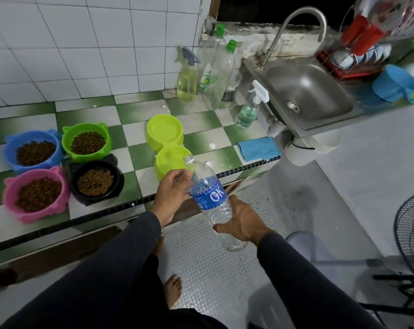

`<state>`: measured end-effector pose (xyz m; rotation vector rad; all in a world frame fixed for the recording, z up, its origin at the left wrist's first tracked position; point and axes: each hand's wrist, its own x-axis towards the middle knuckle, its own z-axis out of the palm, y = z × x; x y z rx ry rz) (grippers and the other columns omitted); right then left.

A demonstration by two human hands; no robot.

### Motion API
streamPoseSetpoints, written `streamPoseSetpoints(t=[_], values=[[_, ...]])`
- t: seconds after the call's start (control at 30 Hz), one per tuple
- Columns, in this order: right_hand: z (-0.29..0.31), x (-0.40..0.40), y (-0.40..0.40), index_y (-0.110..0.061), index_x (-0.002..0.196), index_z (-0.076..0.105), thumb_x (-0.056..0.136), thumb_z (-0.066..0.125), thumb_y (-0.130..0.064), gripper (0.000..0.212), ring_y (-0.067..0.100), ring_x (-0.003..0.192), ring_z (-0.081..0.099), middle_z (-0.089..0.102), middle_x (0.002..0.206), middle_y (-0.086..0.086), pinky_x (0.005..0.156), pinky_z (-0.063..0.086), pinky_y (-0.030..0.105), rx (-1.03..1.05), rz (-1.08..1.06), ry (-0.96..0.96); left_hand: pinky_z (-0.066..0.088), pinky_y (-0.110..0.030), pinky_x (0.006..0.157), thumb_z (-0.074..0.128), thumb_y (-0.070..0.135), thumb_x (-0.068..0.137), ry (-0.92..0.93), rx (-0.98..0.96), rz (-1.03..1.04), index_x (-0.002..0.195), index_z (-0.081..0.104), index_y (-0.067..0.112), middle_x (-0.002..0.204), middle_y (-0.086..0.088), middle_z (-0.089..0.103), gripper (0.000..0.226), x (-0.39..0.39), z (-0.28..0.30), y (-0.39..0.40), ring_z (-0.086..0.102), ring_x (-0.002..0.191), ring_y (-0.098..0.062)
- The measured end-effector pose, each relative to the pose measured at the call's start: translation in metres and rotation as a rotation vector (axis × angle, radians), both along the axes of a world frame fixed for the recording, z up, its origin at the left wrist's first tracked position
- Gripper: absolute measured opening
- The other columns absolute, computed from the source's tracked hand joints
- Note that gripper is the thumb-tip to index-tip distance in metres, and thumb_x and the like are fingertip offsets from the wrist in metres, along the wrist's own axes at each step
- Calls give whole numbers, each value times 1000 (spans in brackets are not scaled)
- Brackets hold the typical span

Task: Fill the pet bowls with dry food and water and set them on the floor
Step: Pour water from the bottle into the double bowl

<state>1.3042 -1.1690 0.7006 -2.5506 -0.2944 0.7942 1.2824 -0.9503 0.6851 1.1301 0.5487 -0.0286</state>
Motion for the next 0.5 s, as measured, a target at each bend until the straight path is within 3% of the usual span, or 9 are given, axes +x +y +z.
streamPoseSetpoints(t=[0.1,0.3,0.5], values=[[-4,5,0,-34,116,52,66,85,-58,64,8,96,65,66,107,-12,92,57,38,-8,15,1,62,-37,86,64,28,100,16,-39,12,127,58,6,127,-9,69,36,1,-6,2,70,115,-24],[-4,15,3,-34,120,51,69,87,-54,66,10,99,63,64,110,-11,92,52,33,-57,42,36,60,-45,94,65,30,100,84,-87,36,125,60,9,124,-10,71,32,8,-18,3,70,114,-26],[-1,19,2,-35,117,48,73,84,-53,60,7,97,61,61,107,-13,87,47,30,-71,73,56,63,-32,76,64,28,101,128,-157,54,121,61,9,116,-9,74,28,13,-23,3,74,104,-21]])
